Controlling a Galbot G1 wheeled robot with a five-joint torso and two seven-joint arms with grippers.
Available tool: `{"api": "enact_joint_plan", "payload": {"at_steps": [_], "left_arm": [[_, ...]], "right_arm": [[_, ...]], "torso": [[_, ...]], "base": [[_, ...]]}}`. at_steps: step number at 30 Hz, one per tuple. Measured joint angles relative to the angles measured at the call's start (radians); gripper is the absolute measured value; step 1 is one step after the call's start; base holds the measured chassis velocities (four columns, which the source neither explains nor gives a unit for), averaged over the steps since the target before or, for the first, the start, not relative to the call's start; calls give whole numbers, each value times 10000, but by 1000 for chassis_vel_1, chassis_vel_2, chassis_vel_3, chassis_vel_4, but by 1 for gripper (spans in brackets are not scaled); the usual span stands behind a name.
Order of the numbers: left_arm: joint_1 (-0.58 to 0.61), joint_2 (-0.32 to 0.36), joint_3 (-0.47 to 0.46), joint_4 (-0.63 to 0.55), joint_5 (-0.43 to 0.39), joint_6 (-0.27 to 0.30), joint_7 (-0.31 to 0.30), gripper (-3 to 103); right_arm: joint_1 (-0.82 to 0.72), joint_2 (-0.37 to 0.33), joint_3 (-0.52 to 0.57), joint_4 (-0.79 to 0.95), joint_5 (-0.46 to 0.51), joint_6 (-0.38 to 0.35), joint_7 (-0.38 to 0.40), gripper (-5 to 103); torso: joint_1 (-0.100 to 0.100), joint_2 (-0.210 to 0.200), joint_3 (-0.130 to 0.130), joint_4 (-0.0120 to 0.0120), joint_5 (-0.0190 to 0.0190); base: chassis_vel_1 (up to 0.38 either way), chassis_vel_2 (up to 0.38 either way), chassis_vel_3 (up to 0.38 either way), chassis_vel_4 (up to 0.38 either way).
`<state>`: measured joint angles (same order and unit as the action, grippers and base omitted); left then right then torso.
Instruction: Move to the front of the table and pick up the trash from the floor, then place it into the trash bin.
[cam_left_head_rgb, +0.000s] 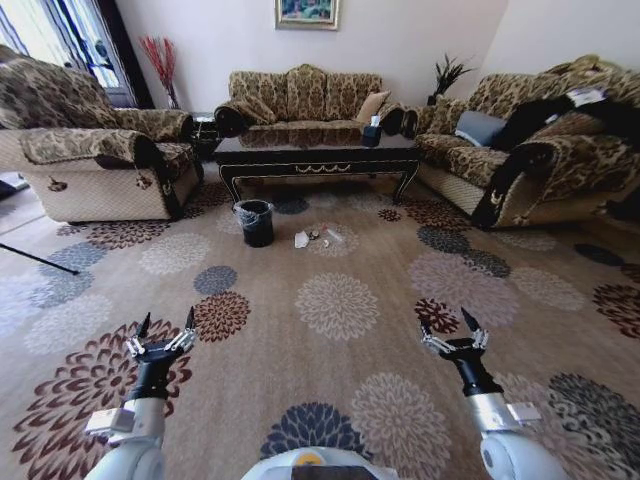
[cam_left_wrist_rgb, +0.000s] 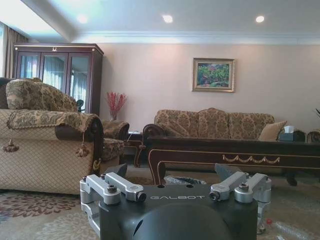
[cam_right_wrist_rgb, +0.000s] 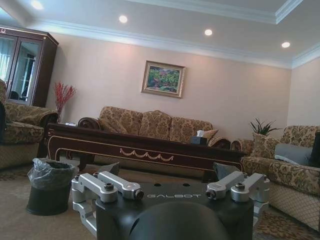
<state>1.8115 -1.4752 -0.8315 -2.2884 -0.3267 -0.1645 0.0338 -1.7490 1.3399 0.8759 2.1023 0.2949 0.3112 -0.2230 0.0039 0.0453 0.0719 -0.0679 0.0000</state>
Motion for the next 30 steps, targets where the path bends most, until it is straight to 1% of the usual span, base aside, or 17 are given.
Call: {"api": "enact_joint_plan", "payload": {"at_steps": [7, 11, 19, 22, 24, 26, 27, 30], "left_arm": [[81, -50, -22, -23, 20, -28, 10, 100], [49, -58, -166, -222, -106, 58, -51, 99], [192, -97, -230, -288, -131, 32, -55, 99], [220, -109, -236, -274, -112, 14, -55, 99], [216, -112, -252, -260, -110, 12, -55, 99], [212, -116, -258, -247, -109, 8, -54, 99], [210, -119, -260, -224, -109, 7, -53, 99], [207, -124, -262, -185, -109, 3, -52, 99]], "right_arm": [[6, 15, -71, -120, -8, 125, -59, 100], [-1, 1, -108, -141, 39, 149, -60, 100], [20, 12, -157, -147, 71, 137, -73, 100], [46, 23, -182, -176, 70, 137, -86, 100], [75, 23, -201, -206, 65, 136, -88, 100], [91, 23, -212, -220, 61, 136, -88, 100], [102, 24, -222, -238, 59, 135, -89, 100], [114, 28, -239, -271, 53, 132, -88, 100]], "torso": [[6, 12, 12, 0, -1], [8, 22, 23, 0, 0], [7, 31, 27, 0, 3], [9, 34, 32, -4, -6], [9, 36, 33, 0, 4], [8, 39, 32, 2, 5], [9, 40, 33, 1, -2], [9, 40, 35, 0, -3]], "base": [[-246, 219, 254, -222], [-326, 295, 325, -286], [-366, 363, 352, -358], [-365, 363, 340, -383], [-312, 352, 348, -359], [-333, 356, 359, -342], [-353, 317, 366, -329], [-351, 331, 353, -330]]}}
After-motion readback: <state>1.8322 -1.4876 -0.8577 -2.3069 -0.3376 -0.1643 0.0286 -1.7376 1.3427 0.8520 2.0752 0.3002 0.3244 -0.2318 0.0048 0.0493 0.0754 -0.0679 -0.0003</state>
